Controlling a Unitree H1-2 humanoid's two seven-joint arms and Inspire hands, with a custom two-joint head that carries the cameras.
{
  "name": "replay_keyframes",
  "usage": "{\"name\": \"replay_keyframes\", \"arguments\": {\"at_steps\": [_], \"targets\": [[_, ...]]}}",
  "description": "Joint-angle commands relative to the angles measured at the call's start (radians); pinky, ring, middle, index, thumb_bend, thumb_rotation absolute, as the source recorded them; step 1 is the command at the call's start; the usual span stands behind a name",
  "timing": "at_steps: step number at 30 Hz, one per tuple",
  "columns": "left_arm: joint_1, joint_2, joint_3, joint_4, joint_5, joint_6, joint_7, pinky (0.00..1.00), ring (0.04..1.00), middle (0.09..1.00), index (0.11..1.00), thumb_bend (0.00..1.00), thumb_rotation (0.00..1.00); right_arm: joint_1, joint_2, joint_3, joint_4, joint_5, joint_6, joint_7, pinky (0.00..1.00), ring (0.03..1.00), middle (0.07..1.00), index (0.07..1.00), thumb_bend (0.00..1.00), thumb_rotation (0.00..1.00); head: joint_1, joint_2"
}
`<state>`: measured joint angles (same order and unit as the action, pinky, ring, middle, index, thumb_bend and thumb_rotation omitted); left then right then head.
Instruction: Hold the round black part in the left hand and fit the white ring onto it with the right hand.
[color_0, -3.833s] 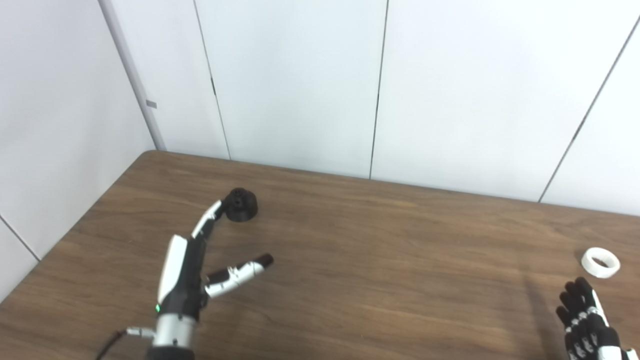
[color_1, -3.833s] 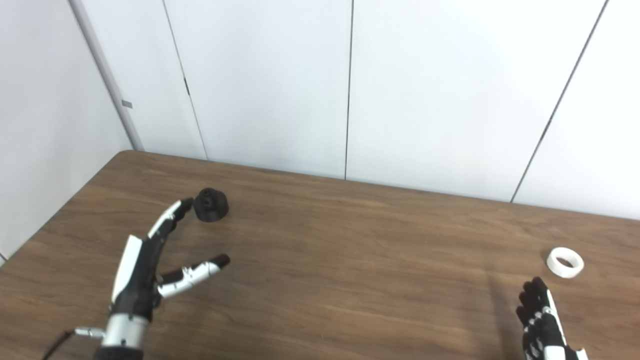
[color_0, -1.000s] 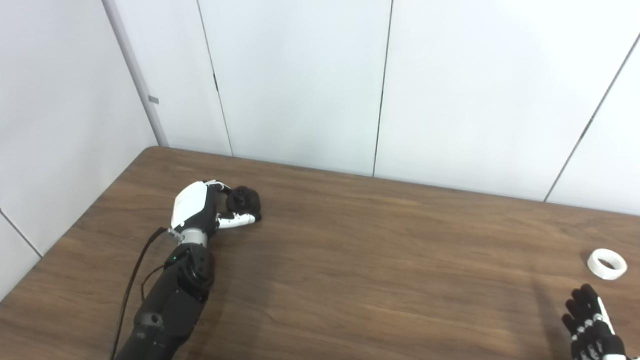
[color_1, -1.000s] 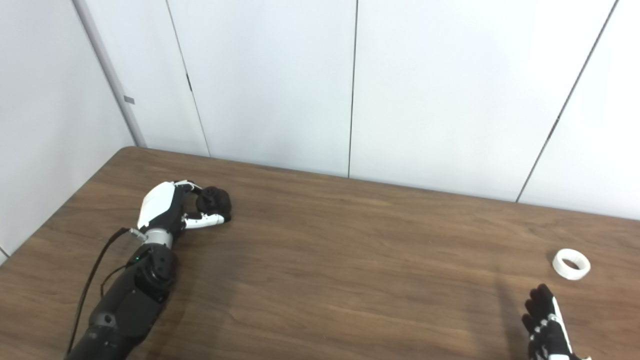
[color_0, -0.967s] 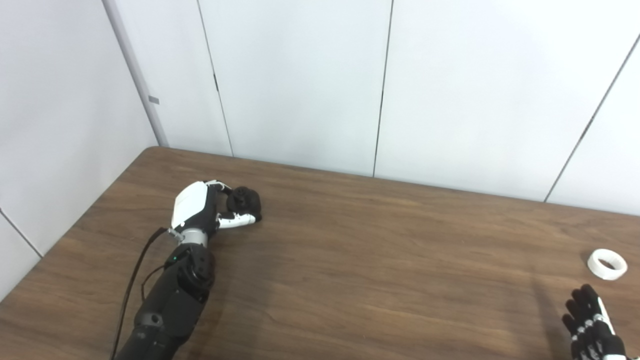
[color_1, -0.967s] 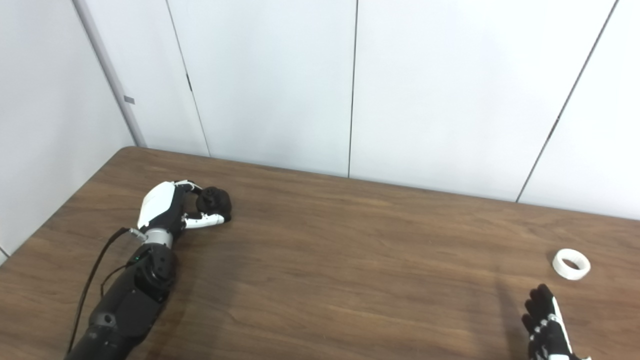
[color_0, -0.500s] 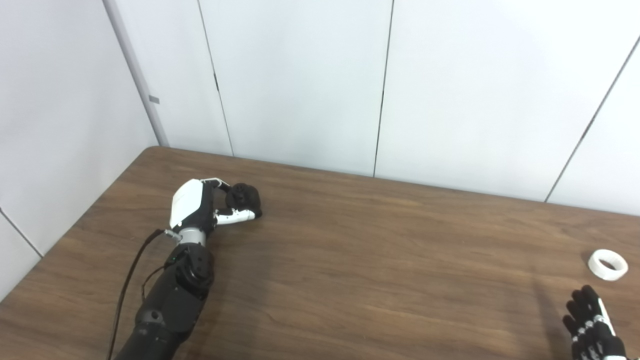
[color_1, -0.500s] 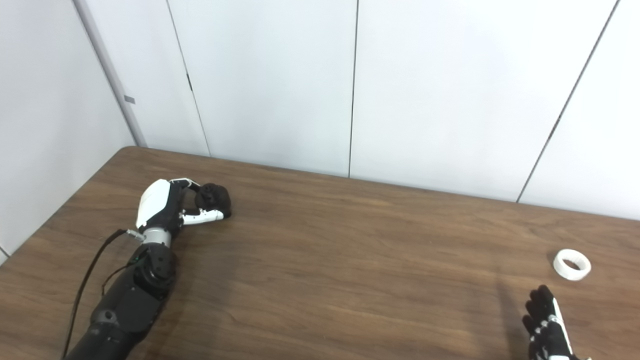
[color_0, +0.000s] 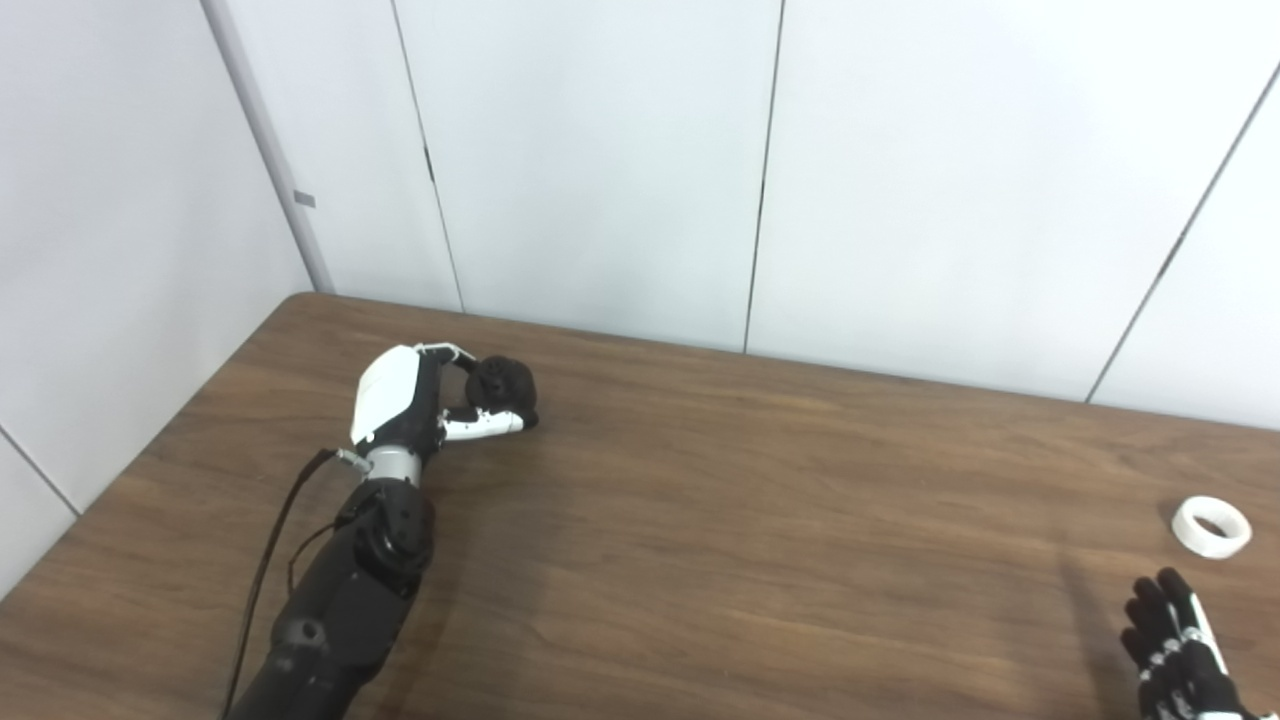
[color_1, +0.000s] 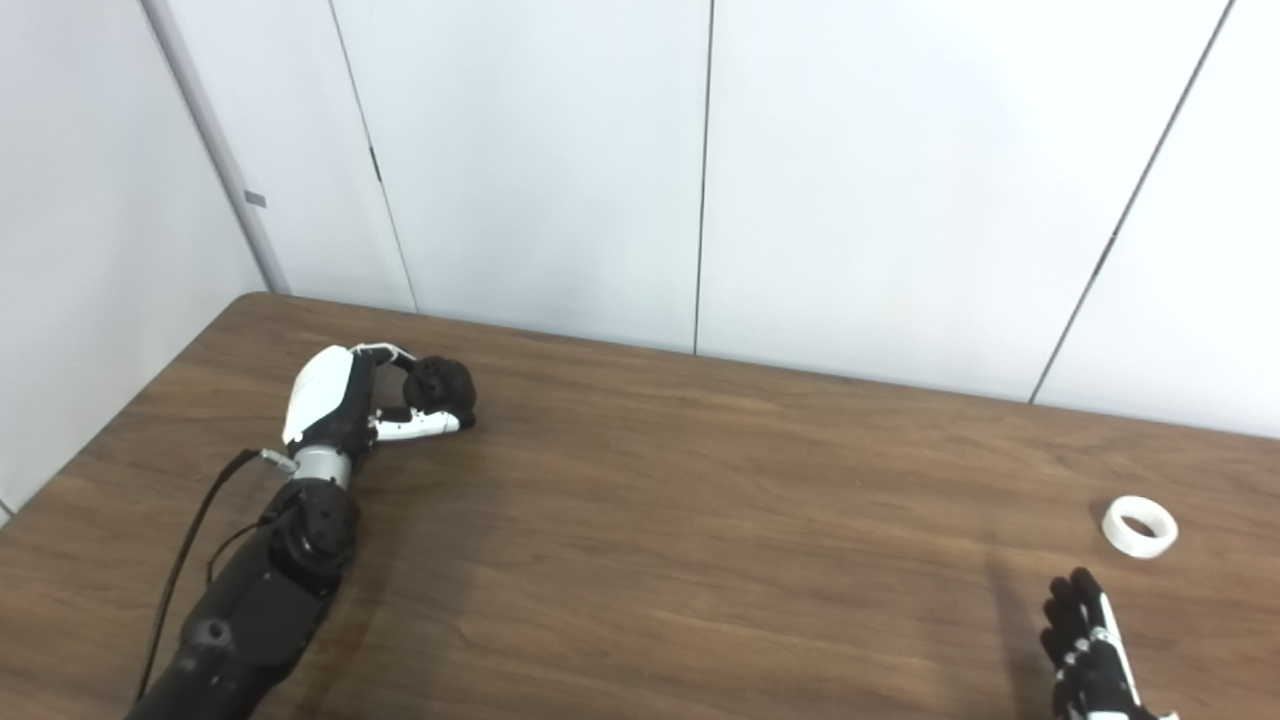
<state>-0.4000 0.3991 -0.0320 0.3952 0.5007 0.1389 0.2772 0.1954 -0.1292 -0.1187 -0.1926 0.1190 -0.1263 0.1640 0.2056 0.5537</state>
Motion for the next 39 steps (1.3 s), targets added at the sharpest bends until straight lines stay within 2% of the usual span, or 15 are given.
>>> {"name": "replay_keyframes", "arguments": {"at_steps": [1,5,10,15,21,31,39], "targets": [[-0.010,0.036,-0.007,-0.072,0.024,-0.009,-0.011,1.00,0.924,0.801,0.486,0.52,0.04,0.064,0.006,0.016,0.023,-0.002,-0.021,-0.001,1.00,0.983,0.980,0.990,0.60,0.96,-0.003,0.002],[0.054,0.036,-0.039,-0.217,0.055,-0.001,-0.061,1.00,0.920,0.801,0.486,0.52,0.04,0.058,0.009,0.020,0.027,-0.010,-0.031,-0.001,1.00,0.967,0.968,0.976,0.58,0.94,-0.024,0.013],[0.120,0.022,-0.076,-0.366,0.096,-0.002,-0.108,1.00,0.917,0.809,0.486,0.52,0.05,0.055,0.013,0.024,0.023,-0.034,-0.027,-0.009,0.98,0.953,0.957,0.967,0.62,0.93,-0.047,0.027],[0.194,-0.016,-0.134,-0.521,0.152,-0.012,-0.154,1.00,0.917,0.804,0.486,0.52,0.05,0.049,0.020,0.030,0.017,-0.033,-0.017,-0.010,0.97,0.950,0.954,0.965,0.63,0.91,-0.078,0.047],[0.268,-0.073,-0.193,-0.622,0.196,-0.041,-0.198,1.00,0.914,0.805,0.486,0.52,0.06,0.041,0.032,0.046,-0.010,-0.070,0.012,-0.027,0.97,0.938,0.942,0.951,0.64,0.91,-0.132,0.092],[0.376,-0.145,-0.301,-0.693,0.261,-0.111,-0.264,1.00,0.924,0.812,0.485,0.52,0.06,0.029,0.069,0.101,-0.069,-0.106,0.076,-0.083,0.96,0.933,0.938,0.947,0.60,0.90,-0.224,0.156],[0.430,-0.214,-0.393,-0.665,0.338,-0.134,-0.278,1.00,0.925,0.811,0.487,0.52,0.06,0.021,0.064,0.140,-0.104,-0.114,0.118,-0.114,0.98,0.951,0.947,0.955,0.61,0.90,-0.261,0.198]]}}
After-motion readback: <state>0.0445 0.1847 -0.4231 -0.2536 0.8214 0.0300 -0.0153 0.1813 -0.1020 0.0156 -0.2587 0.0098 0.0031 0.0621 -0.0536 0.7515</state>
